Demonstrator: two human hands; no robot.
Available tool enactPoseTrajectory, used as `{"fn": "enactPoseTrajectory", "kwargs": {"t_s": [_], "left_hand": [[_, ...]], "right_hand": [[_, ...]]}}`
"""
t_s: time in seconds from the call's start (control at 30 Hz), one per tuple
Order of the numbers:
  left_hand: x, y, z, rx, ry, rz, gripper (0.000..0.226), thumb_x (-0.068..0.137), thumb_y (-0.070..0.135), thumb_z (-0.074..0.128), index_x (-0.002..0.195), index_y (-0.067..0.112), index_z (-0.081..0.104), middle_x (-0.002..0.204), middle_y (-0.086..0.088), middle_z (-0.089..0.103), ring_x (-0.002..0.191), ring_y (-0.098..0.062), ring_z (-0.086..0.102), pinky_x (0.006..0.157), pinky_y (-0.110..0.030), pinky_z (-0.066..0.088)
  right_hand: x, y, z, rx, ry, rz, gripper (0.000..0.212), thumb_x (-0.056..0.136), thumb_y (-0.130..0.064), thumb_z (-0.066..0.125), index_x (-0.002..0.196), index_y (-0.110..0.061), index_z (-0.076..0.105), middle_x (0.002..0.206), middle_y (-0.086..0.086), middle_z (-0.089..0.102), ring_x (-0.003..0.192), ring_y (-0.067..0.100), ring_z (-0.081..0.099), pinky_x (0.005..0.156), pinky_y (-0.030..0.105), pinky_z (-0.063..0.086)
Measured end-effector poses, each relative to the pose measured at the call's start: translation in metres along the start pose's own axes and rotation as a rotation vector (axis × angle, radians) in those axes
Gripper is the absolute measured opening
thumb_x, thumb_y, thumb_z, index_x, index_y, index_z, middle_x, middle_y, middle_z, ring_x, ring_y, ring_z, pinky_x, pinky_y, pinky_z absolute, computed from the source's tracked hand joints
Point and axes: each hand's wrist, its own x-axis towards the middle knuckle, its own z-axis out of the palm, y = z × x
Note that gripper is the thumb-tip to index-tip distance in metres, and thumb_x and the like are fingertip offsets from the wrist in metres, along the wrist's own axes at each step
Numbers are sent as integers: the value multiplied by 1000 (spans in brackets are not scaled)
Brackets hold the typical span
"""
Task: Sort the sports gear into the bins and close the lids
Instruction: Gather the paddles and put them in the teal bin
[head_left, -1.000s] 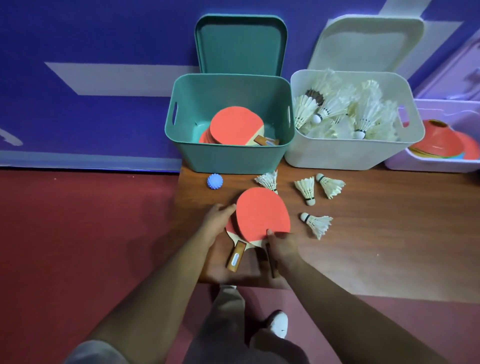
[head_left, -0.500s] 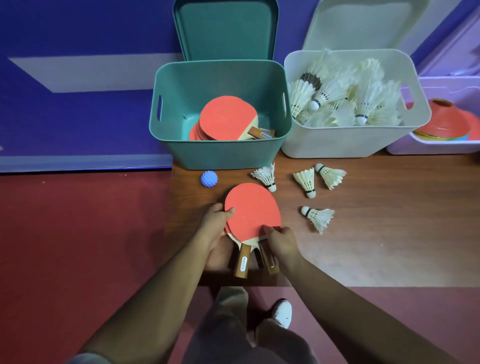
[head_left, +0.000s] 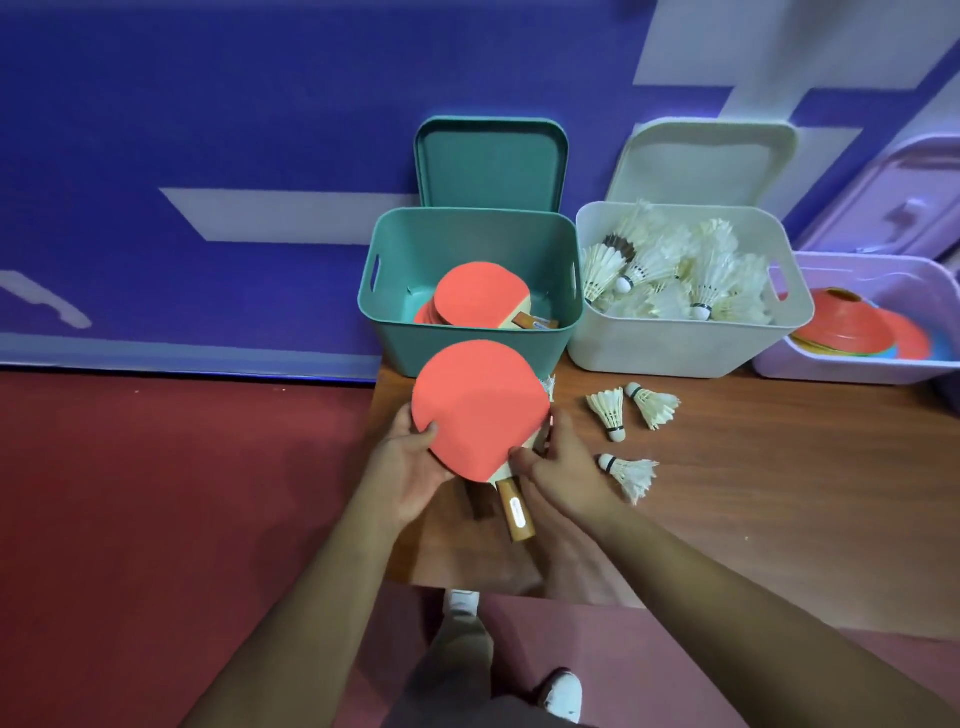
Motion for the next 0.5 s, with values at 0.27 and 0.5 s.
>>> {"fn": "enactPoseTrajectory", "kwargs": {"t_s": [0.27, 0.5], "left_hand": [[10, 61, 23, -100, 6, 262, 50, 95, 4, 42, 144, 9, 35, 143, -15, 50, 128, -37, 51, 93, -65, 46], [83, 105, 51, -66, 37, 240, 45, 98, -5, 39, 139, 13, 40, 133, -16, 57, 119, -34, 58, 94, -63, 46]], "right_hand": [[26, -65, -16, -562, 106, -442, 60, 79, -41, 68, 128, -20, 42, 101, 4, 70, 95, 29, 64, 70, 39, 50], [105, -102, -30, -671, 206, -347, 34, 80, -27, 61, 107, -12, 46, 98, 9, 67, 91, 37, 62, 61, 33, 35]]}}
